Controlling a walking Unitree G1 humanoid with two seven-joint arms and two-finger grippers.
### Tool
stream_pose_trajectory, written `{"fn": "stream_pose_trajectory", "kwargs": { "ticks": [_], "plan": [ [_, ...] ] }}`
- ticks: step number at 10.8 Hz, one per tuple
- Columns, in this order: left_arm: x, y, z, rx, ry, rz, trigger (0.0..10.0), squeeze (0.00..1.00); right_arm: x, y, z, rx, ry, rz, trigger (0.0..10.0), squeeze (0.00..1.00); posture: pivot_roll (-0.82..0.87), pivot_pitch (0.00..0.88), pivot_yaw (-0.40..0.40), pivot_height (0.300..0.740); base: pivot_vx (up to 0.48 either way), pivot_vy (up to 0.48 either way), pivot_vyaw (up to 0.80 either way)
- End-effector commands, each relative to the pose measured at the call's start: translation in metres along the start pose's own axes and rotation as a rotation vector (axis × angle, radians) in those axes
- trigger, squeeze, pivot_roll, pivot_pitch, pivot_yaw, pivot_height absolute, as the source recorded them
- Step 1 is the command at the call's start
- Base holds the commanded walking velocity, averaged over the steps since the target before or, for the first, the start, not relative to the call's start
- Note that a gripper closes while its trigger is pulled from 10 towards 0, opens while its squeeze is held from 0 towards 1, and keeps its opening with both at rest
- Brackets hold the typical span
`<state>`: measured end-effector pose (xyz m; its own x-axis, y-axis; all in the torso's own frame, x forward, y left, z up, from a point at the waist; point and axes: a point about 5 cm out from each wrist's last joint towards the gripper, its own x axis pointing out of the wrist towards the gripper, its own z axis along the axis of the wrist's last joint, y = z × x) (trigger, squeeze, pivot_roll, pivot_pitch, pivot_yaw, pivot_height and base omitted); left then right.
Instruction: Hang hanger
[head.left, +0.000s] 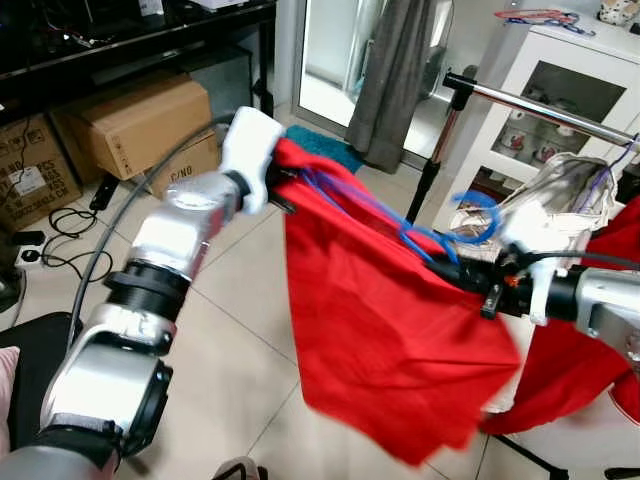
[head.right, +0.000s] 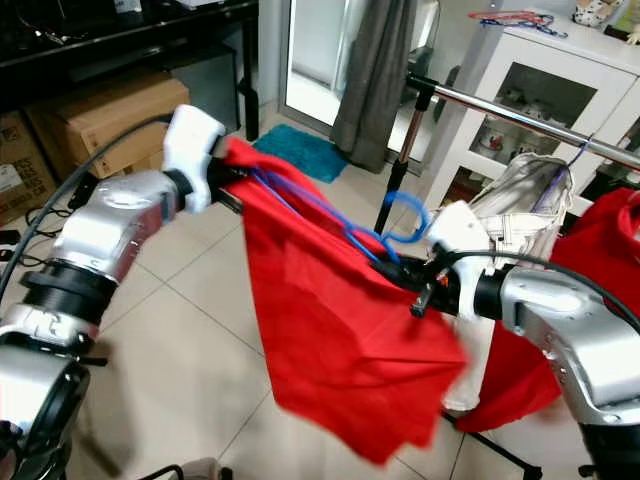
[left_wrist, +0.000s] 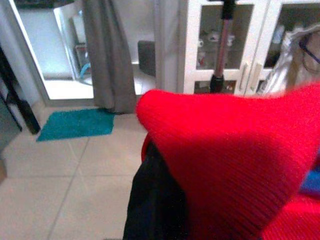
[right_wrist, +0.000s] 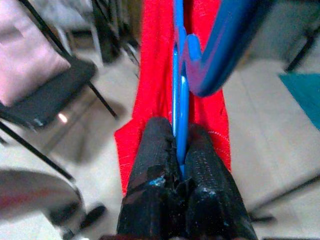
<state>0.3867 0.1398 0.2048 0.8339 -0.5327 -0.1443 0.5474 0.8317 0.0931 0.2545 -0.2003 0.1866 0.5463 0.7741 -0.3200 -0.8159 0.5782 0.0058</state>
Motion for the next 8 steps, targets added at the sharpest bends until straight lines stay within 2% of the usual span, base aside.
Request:
{"fn": "stream_pose_trajectory", "kwargs": {
  "ticks": [1,2,3,4,5,6,7,8],
  "plan": [
    [-0.025,0.05,0.019,-0.032,-0.081,0.25,0.0,0.0,-0.019,-0.009,-0.013,0.063,0.054,-0.051,0.0,0.0,0.0,0.0,-0.073,0.74,0.0,0.0,0.0],
    [-0.024,0.051,0.019,-0.192,-0.175,0.236,0.0,0.0,-0.019,-0.009,-0.016,0.095,0.031,-0.058,0.0,0.0,0.0,0.0,-0.073,0.74,0.0,0.0,0.0],
    [-0.023,0.05,0.018,-0.289,-0.23,0.219,0.0,0.0,-0.018,-0.008,-0.019,0.117,0.013,-0.056,0.0,0.0,0.0,0.0,-0.073,0.74,0.0,0.0,0.0],
    [-0.023,0.05,0.015,-0.388,-0.262,0.211,0.0,0.0,-0.018,-0.004,-0.02,0.142,-0.021,-0.034,0.0,0.0,0.0,0.0,-0.073,0.74,0.0,0.0,0.0],
    [-0.018,0.047,0.001,-0.54,-0.26,0.221,0.0,0.0,-0.014,0.001,-0.017,0.165,-0.076,-0.011,0.0,0.0,0.0,0.0,-0.073,0.74,0.0,0.0,0.0],
    [-0.013,0.042,-0.006,-0.615,-0.261,0.222,0.0,0.0,-0.01,0.007,-0.015,0.174,-0.097,0.034,0.0,0.0,0.0,0.0,-0.063,0.74,0.0,0.0,0.0],
    [-0.008,0.036,-0.005,-0.546,-0.264,0.213,0.0,0.0,-0.008,0.014,-0.026,0.122,0.01,0.065,0.0,0.0,-0.01,0.0,-0.059,0.74,0.0,0.0,0.0],
    [-0.006,0.032,-0.001,-0.536,-0.265,0.181,0.0,0.0,-0.007,0.01,-0.024,0.126,-0.012,0.024,0.0,0.0,-0.01,0.0,-0.059,0.74,0.0,0.0,0.0]
  ]
}}
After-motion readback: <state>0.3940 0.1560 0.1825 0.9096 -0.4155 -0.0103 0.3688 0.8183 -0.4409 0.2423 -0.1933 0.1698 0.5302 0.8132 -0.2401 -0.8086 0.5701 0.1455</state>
